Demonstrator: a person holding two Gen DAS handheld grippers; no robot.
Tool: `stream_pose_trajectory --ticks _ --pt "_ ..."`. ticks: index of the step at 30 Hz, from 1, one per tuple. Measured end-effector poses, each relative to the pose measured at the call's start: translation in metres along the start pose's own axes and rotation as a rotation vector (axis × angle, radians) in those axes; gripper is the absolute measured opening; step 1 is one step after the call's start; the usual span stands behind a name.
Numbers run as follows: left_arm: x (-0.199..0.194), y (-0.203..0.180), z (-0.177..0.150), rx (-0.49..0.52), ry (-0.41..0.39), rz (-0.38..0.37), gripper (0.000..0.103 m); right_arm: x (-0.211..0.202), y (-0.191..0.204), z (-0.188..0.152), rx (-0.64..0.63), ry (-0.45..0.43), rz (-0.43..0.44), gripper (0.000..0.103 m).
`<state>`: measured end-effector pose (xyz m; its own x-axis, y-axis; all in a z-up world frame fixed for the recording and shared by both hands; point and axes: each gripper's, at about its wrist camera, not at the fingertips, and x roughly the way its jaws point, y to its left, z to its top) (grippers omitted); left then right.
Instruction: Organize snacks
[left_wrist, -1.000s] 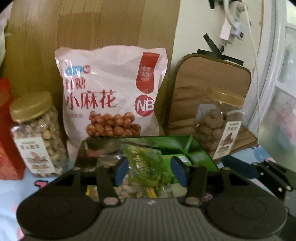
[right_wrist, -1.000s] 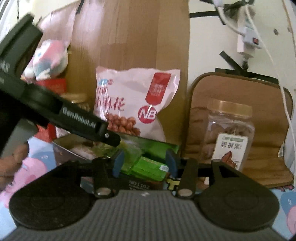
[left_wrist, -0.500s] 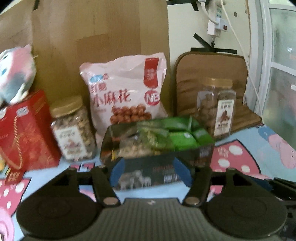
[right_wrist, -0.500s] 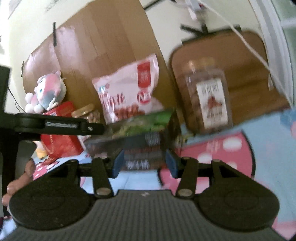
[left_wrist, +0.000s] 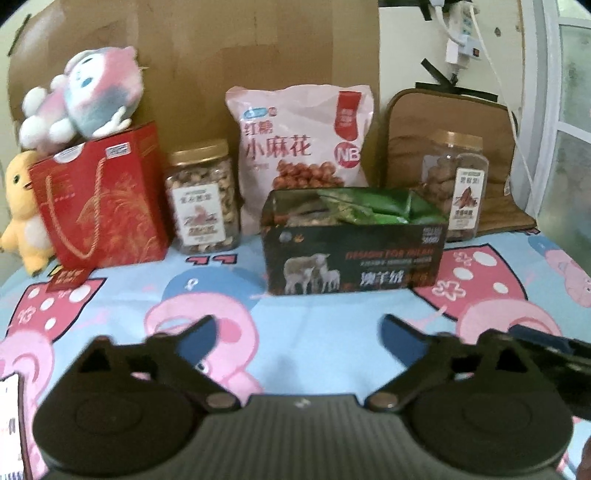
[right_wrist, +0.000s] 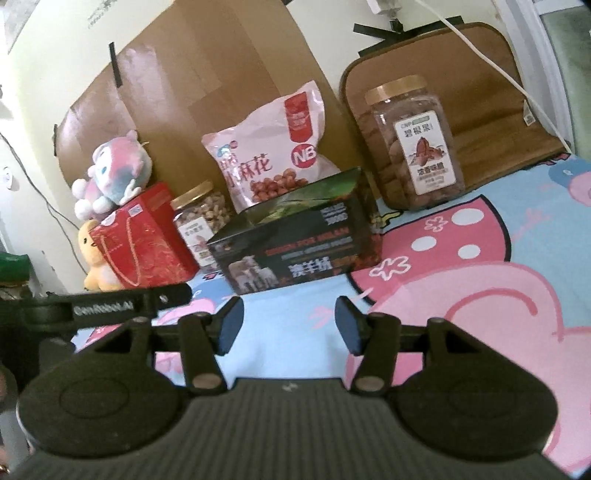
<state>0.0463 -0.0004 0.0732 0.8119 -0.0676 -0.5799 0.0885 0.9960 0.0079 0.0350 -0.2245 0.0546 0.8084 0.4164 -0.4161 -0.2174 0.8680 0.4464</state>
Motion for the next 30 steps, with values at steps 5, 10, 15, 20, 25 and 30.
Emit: stream_pose_trajectory --ticks 5,10,15,20,25,30 --pt "-0.010 0.001 -0.012 -0.003 0.009 0.038 0.103 -0.011 0.009 -0.006 0.003 -0.009 0.002 0.065" --pt "-0.017 0.000 -0.020 0.012 0.008 0.107 0.103 -0.018 0.014 -0.010 0.009 -0.028 -0.017 0.065" --pt "-0.022 -0.003 -0.025 0.050 0.000 0.171 0.103 -0.017 0.018 -0.013 0.021 -0.030 -0.023 0.068" --pt "-0.026 -0.010 -0.027 0.077 -0.017 0.202 0.103 -0.019 0.019 -0.014 0.030 -0.043 -0.031 0.072" --pt "-0.025 -0.015 -0.025 0.084 0.003 0.194 0.103 -0.020 0.019 -0.014 0.037 -0.054 -0.039 0.073" --pt "-0.024 -0.016 -0.027 0.081 0.014 0.187 0.103 -0.022 0.015 -0.015 0.047 -0.070 -0.052 0.073"
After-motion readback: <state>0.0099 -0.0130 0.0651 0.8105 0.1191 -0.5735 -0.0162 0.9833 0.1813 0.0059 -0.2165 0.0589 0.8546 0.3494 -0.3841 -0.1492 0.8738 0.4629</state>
